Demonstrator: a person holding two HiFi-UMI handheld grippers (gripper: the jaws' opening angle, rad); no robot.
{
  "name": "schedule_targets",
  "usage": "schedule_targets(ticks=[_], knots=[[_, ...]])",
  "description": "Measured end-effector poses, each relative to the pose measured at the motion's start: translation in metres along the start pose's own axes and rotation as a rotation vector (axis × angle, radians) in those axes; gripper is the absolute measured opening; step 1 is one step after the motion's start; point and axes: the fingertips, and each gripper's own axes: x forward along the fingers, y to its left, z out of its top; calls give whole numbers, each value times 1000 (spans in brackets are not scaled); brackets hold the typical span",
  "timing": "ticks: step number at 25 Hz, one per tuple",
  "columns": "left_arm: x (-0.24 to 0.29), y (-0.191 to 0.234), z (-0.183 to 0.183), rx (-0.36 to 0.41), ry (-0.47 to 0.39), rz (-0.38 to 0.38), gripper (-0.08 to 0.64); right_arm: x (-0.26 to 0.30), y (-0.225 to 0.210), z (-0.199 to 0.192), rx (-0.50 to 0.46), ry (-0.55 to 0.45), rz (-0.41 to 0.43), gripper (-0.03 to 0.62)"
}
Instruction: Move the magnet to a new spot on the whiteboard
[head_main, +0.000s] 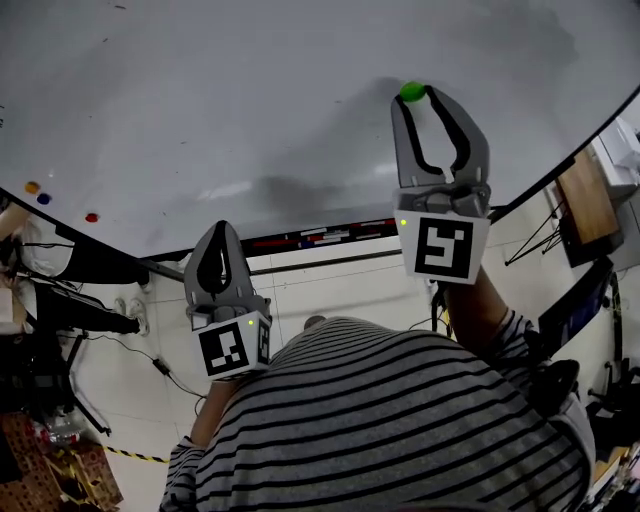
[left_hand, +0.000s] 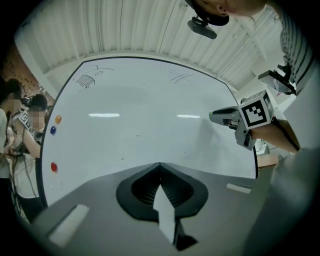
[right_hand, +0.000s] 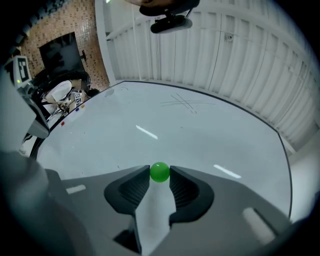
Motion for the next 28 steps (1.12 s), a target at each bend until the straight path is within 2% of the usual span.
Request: schedule_targets(ticks=[7,11,16,20,24,28], knots=[[10,14,1,5,-5,0,15,20,7,-19,-29,58,-9,121],[-3,-1,4,6,-8,-8,15,2,7,-9,39,37,25,147],[-35,-40,9,11,-24,-18,15,-73,11,-4,211,38,84,143],[-70,-96,-4,-19,17,-49,15,-148,26,-34,293,154,199,5],[-116,-150,-21,-30,84,-77,15,-215,21,-60,420,284,257,2],[-154,-180,-24,-38,120,-59,15,-265,11,-65,472,343,287,2]])
